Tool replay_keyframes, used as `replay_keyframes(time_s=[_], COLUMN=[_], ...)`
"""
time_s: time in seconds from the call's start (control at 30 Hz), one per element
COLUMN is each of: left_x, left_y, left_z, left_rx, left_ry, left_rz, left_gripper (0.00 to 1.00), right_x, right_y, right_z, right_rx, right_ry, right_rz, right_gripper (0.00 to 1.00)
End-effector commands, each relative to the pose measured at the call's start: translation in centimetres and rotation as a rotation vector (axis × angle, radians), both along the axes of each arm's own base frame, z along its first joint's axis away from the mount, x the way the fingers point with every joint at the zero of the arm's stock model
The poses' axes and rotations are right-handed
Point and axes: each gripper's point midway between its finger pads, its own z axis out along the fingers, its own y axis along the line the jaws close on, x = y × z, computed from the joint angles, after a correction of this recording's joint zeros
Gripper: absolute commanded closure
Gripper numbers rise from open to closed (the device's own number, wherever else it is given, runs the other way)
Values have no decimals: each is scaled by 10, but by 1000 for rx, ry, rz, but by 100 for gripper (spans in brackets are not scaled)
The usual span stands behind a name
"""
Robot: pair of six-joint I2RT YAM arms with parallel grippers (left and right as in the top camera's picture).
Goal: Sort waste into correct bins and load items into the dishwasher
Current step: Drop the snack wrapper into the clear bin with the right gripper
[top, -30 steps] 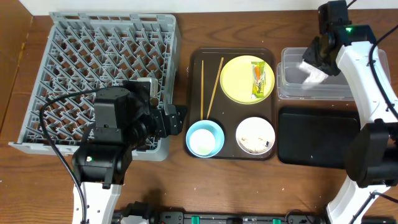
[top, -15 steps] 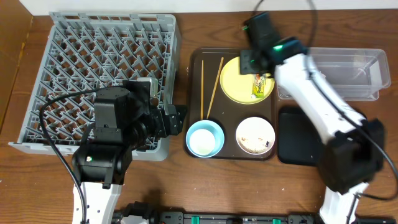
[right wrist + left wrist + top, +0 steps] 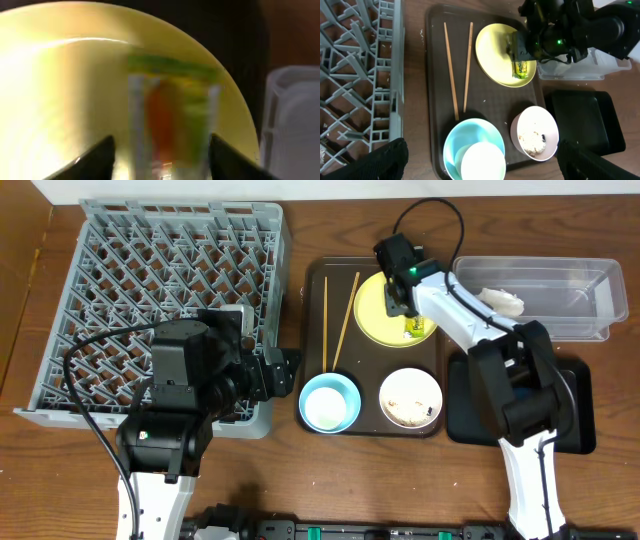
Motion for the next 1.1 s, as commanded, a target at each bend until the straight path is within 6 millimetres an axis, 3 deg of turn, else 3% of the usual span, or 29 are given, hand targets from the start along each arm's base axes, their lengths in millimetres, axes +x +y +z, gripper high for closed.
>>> replay_keyframes(time_s=[0.0,0.03,0.13,0.23,0.27,0.33,0.4,0.47,0.5,0.6,0.67,0.9,0.93,1.0,1.07], left_x=[2,2,2,2,2,2,2,2,2,2,2,2,2,2,2], left_y=[-1,-1,-1,-1,-1,-1,-1,-1,-1,-1,-1,-1,-1,-1,-1], left_z=[9,9,9,9,9,9,9,9,9,9,9,9,9,9,9], left_rx=[-12,-12,-12,-12,-12,-12,-12,-12,-12,-12,-12,-12,-12,-12,-12], left_ry=[-20,-20,-20,-20,-20,-20,-20,-20,-20,-20,-20,-20,-20,-20,-20], left_rz=[-3,-3,-3,-3,-3,-3,-3,-3,-3,-3,-3,-3,-3,-3,-3], left_gripper=[5,5,5,5,5,5,5,5,5,5,5,5,5,5,5], right_x=[-9,-13,-15,-8,-4,-3,-6,-9,-11,-16,-26,-28,-26,-22,-21], right_y=[0,2,21,28,24,11,-15,-49,-76,-120,-148,-171,-173,-175,-176], right_z=[-20,-21,1,50,77,116,151,173,183,182,161,107,102,99,104], right_rx=[14,30,179,324,378,438,465,459,443,399,370,352,352,365,369], right_ry=[69,85,95,35,-6,-60,-116,-168,-200,-211,-147,-53,-50,-50,-55], right_rz=[14,17,-5,-51,-85,-149,-252,-390,-488,-632,-757,-966,-981,-980,-955], right_gripper=[82,97,99,99,99,99,99,99,99,99,99,99,96,78,67])
